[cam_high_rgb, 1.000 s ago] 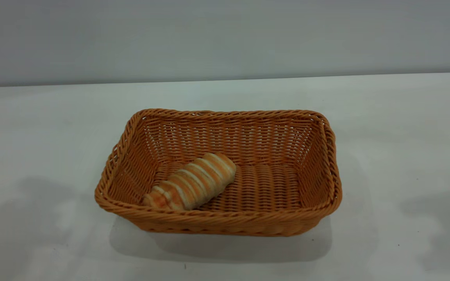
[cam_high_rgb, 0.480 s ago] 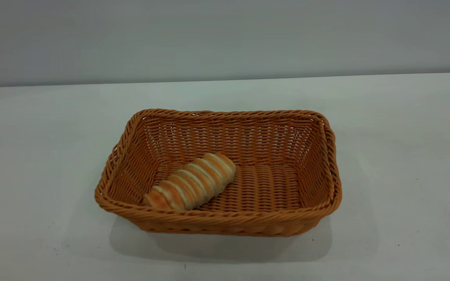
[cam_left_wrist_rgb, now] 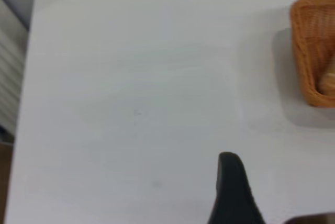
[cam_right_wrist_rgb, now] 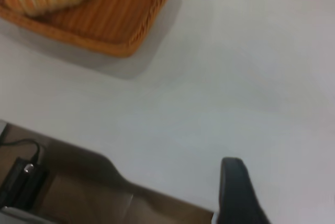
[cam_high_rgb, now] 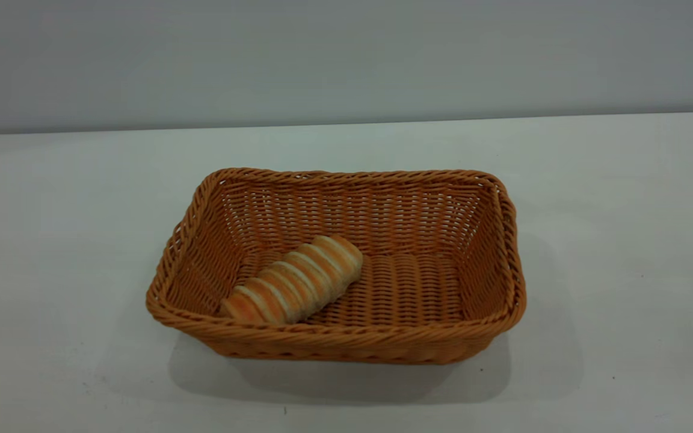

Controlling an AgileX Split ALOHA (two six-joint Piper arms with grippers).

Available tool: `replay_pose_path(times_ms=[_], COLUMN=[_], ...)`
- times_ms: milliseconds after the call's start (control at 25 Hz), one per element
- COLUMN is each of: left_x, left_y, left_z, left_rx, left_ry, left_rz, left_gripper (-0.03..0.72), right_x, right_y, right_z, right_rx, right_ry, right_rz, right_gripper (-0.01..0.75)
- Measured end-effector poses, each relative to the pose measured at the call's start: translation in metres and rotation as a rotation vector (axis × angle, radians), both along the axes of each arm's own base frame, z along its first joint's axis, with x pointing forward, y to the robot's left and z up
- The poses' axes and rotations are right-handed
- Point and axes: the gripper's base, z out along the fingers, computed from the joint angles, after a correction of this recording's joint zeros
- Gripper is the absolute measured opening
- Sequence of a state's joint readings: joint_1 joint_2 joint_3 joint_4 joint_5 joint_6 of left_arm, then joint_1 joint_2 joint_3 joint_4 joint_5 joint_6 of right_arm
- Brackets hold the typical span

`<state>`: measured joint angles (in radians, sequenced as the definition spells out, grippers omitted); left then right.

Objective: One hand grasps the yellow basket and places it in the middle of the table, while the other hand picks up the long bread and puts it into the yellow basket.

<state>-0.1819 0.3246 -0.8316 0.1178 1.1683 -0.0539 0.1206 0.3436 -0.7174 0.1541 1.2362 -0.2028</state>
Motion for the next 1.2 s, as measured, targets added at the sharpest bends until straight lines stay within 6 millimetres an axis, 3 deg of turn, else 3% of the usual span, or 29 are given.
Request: replay_pose_path(times_ms=[280, 560, 1200], left_x=[-0.022, -0.018, -0.017], left_y=[-0.002, -0.005, -0.005], left_z=[-0.055, -0.09, -0.091], left_rx=[-0.027, -0.038, -0.037], left_ry=[-0.01, 0.059, 0.055], left_rz=[-0.066, -0.08, -0.082], left_gripper=[0.536, 0.536, 0.536], right_x=[-0.005, -0.004, -0.004], right_y=[-0.004, -0.005, -0.005], right_z=[-0.05, -0.059, -0.059], right_rx=[-0.03, -0.044, -0.044], right_ry=[0.003, -0.01, -0.011], right_rz=[-0.022, -0.032, -0.032], right_gripper=[0.481, 0.481, 0.481])
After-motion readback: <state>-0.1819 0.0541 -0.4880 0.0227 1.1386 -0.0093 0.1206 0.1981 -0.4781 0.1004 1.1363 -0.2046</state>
